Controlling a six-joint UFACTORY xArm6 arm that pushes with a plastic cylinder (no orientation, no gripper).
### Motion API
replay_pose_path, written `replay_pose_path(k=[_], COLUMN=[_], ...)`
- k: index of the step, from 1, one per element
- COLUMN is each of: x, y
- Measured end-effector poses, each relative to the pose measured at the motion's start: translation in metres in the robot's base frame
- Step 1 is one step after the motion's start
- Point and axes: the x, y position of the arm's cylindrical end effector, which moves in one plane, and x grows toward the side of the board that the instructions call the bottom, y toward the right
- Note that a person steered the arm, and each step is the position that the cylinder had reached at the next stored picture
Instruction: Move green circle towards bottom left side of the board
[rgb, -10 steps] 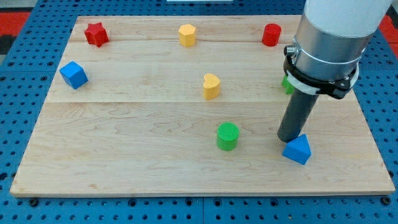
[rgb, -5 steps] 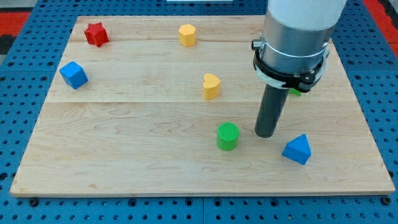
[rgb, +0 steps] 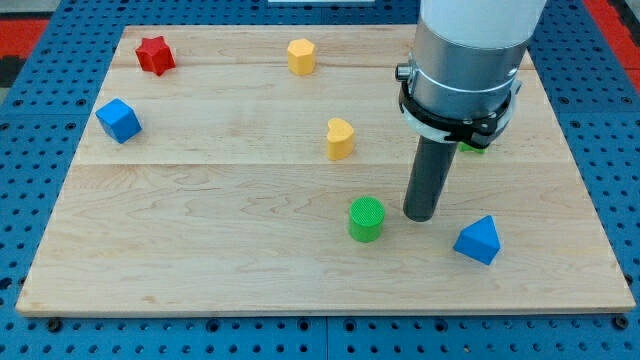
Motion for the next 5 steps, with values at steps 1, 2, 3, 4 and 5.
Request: replay_pose_path(k=[1, 2, 3, 4, 5], x=[0.000, -0.003, -0.014, -0.016, 0.009], y=[-0.002, -0.002, 0.001, 0.001, -0.005])
